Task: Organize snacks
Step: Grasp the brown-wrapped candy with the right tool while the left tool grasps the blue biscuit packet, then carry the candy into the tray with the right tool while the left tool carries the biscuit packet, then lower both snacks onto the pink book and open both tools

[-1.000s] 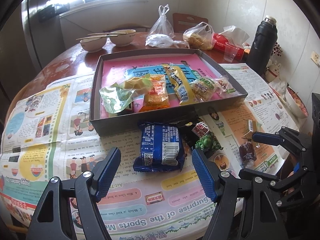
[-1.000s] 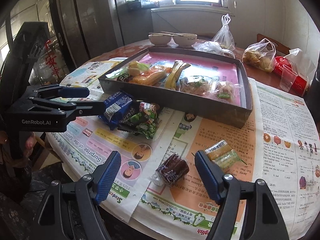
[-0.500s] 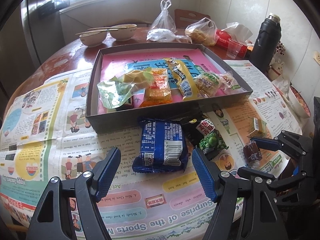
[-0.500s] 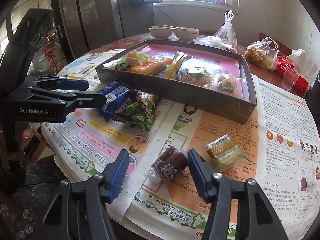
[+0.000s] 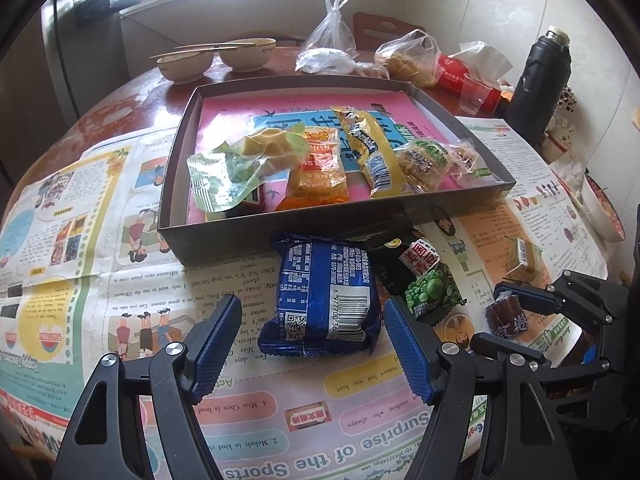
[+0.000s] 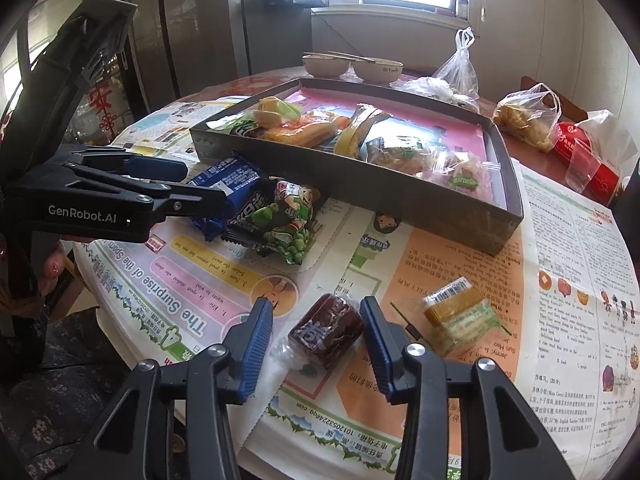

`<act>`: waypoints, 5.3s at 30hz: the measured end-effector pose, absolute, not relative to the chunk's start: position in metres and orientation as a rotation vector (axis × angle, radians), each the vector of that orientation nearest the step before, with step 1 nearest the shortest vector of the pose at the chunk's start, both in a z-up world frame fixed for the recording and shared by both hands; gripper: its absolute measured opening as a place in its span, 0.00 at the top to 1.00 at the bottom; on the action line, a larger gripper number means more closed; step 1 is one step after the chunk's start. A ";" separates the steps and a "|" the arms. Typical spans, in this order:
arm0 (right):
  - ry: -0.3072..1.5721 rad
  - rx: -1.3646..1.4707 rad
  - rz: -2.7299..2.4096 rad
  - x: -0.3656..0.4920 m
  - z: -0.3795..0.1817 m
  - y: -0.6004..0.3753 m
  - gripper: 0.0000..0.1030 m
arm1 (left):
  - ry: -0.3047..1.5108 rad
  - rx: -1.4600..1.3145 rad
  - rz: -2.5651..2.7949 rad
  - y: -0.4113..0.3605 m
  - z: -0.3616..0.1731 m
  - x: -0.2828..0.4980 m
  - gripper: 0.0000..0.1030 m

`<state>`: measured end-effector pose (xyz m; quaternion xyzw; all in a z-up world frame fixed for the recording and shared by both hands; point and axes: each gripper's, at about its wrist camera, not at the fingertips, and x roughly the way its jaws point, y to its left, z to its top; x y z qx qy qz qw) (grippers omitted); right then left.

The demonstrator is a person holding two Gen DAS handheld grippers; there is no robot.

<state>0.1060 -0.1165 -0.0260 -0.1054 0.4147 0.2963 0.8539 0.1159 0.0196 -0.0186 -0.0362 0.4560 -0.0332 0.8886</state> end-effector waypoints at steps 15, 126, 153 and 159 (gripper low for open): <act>0.850 -0.206 0.604 0.110 -0.025 -0.119 0.67 | 0.969 -0.087 -0.059 0.013 -0.032 0.131 0.27; 0.767 0.073 0.428 0.230 0.001 -0.165 0.67 | 0.826 -0.202 -0.012 0.050 0.001 0.198 0.48; 0.751 0.080 0.365 0.228 0.001 -0.183 0.67 | 0.829 -0.215 0.000 0.055 0.002 0.194 0.47; 0.757 0.084 0.360 0.227 0.001 -0.186 0.67 | 0.833 -0.209 0.001 0.053 0.002 0.192 0.47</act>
